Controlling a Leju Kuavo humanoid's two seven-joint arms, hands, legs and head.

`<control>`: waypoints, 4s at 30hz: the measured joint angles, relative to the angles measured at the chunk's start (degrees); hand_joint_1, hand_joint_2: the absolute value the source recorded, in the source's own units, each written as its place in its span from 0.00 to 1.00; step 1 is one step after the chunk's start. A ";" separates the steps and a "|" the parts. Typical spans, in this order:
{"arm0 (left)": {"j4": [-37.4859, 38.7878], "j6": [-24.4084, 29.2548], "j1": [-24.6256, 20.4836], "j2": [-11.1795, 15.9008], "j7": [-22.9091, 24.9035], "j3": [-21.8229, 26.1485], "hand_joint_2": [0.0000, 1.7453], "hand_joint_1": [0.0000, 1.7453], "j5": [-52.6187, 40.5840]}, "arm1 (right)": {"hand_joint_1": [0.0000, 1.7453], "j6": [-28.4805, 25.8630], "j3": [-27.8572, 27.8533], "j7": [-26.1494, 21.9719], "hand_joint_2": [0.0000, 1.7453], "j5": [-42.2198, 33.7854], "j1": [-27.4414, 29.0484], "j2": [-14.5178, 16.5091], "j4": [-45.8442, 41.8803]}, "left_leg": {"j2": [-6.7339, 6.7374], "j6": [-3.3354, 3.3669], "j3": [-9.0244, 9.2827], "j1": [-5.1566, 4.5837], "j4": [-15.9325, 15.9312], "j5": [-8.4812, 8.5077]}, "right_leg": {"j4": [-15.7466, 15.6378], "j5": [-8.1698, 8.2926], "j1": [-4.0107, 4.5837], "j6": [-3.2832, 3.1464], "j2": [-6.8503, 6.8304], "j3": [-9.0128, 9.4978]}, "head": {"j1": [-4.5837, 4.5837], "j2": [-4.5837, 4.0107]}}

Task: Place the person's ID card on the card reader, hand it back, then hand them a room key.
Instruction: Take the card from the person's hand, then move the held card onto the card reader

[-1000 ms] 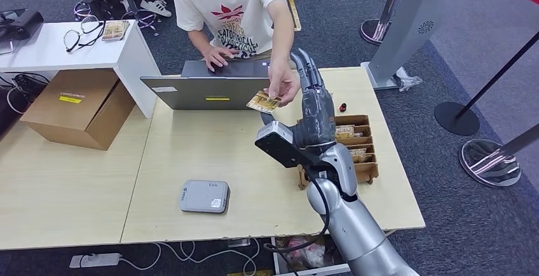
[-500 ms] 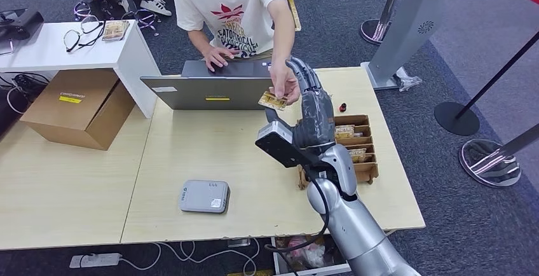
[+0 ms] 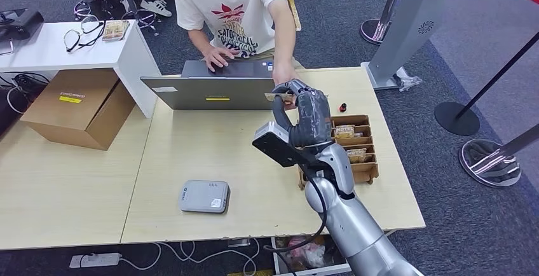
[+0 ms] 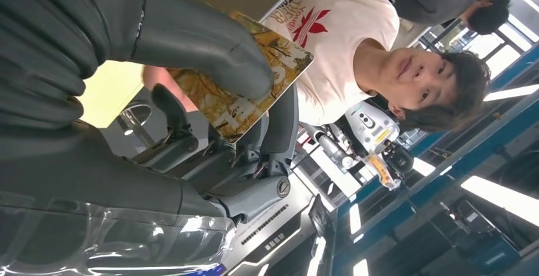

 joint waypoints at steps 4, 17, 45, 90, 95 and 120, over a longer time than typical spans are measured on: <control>0.00 0.01 0.01 0.00 -0.08 0.00 1.00 0.00 0.20 | 0.94 -0.34 0.45 -0.15 1.00 -0.53 -0.25 -0.05 0.44 | 0.00 0.00 0.00 0.00 0.00 0.00 | 0.00 0.00 0.00 0.00 0.00 0.00 | 0.00 0.00; 0.00 -0.04 0.21 0.09 -0.27 0.00 1.00 0.00 0.59 | 0.99 8.66 1.33 -1.39 1.00 -14.93 -0.65 -0.22 0.98 | 0.00 0.00 0.00 0.00 0.00 0.00 | 0.00 0.00 0.00 0.00 0.01 0.00 | 0.01 0.00; 0.00 -1.71 -0.17 0.54 0.13 -0.10 1.00 0.00 -0.79 | 1.00 27.99 10.77 -0.37 1.00 -29.52 -0.45 0.34 9.35 | 0.00 0.00 0.00 0.01 0.00 0.00 | 0.00 0.00 0.01 0.00 0.01 -0.01 | 0.01 0.00; 0.00 -1.66 -0.66 0.45 1.45 -1.57 1.00 0.00 -0.72 | 1.00 26.04 14.05 -0.38 1.00 -33.01 -5.99 8.24 37.42 | 0.01 -0.01 0.01 0.01 0.00 0.00 | 0.00 0.00 0.01 0.00 0.03 -0.01 | 0.01 0.00; 0.00 -1.66 -0.71 0.31 1.49 -1.79 1.00 0.00 -0.72 | 1.00 26.86 14.12 -0.38 1.00 -33.02 -5.92 9.64 39.07 | 0.01 -0.01 0.01 0.01 0.00 0.00 | 0.00 0.00 0.01 0.00 0.03 -0.02 | 0.01 0.00; 0.00 -1.66 -0.75 0.26 1.90 -1.90 1.00 0.00 -0.17 | 1.00 25.58 16.86 1.62 1.00 -33.41 -6.99 13.51 44.07 | 0.01 -0.01 0.01 0.01 0.00 0.00 | 0.00 0.00 0.01 0.00 0.04 -0.01 | 0.02 0.00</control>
